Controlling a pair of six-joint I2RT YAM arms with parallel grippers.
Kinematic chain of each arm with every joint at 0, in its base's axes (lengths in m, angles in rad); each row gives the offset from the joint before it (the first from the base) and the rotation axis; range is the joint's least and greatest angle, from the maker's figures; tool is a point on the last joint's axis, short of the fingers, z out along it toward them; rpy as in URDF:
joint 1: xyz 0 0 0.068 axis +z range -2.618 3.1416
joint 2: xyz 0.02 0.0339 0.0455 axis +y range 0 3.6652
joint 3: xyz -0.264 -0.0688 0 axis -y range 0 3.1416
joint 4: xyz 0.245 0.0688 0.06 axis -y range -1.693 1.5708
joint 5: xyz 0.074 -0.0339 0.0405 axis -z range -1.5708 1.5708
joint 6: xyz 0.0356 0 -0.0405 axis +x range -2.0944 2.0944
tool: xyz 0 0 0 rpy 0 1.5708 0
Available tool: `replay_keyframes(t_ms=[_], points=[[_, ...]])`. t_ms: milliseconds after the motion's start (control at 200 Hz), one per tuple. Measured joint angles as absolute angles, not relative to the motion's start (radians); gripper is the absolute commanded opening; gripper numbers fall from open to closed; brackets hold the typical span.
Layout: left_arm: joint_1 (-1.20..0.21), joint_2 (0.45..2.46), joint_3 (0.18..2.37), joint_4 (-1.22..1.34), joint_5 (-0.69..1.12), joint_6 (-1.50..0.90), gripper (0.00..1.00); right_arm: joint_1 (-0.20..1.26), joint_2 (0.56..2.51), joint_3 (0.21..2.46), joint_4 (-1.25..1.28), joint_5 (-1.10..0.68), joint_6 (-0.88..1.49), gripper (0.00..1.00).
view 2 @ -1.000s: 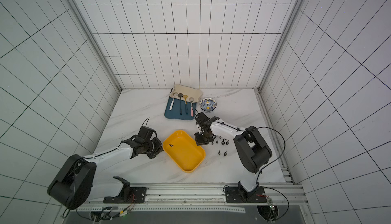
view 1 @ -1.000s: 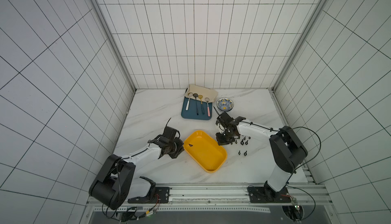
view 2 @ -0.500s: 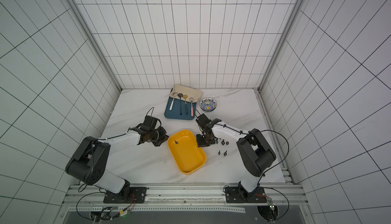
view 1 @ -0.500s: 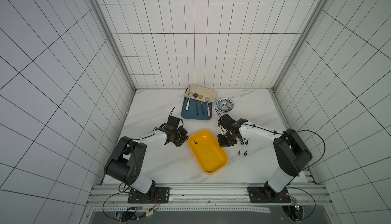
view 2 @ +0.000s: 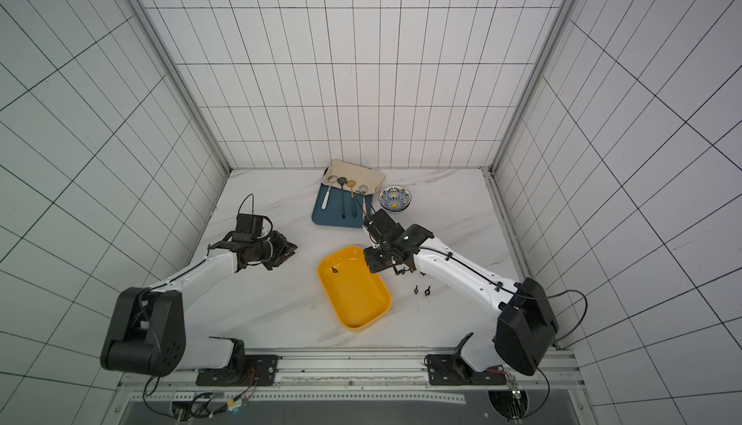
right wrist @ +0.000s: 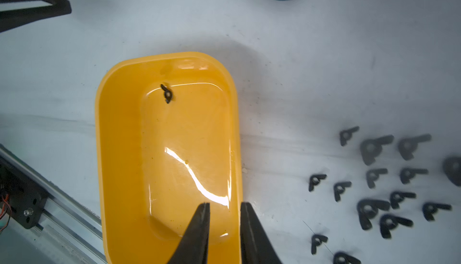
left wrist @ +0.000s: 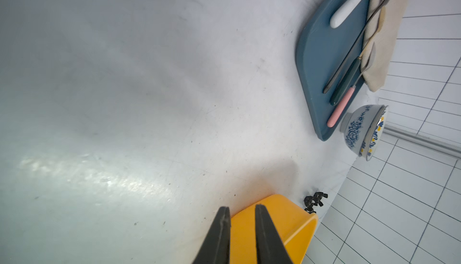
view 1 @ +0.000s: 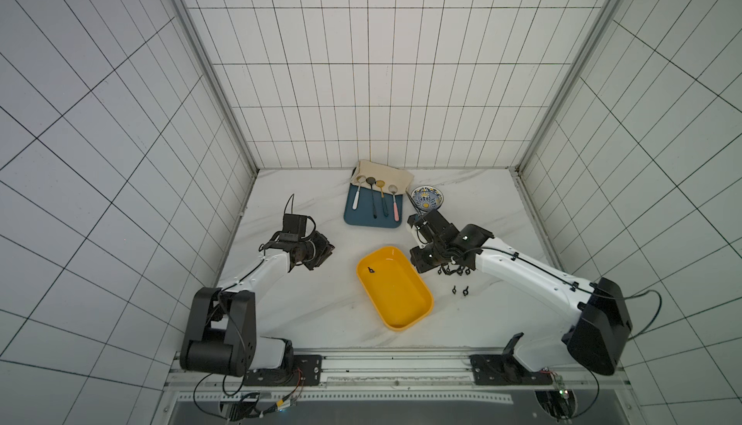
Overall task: Take out the wing nut from the storage box
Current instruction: Pick up the wing nut from the storage box.
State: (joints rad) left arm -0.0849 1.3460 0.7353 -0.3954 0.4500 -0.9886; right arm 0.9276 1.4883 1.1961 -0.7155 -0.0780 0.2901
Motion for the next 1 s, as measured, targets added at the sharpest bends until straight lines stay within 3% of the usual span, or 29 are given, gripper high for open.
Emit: replay_keyframes(t_ms=[165,500,1000], points=[[-0.083,1.267,0.704,-0.448,0.511,-0.949,0.34,1.002,1.652,1.233,-0.648,-0.143,0.229,0.27],[-0.083,1.251,0.685,-0.498,0.603,-0.908,0.38,1.008,1.869,1.357,-0.560,-0.190,0.162,0.31],[-0.083,1.282,0.684,-0.490,0.649,-0.899,0.38,0.994,1.966,1.375,-0.495,-0.202,0.129,0.29]])
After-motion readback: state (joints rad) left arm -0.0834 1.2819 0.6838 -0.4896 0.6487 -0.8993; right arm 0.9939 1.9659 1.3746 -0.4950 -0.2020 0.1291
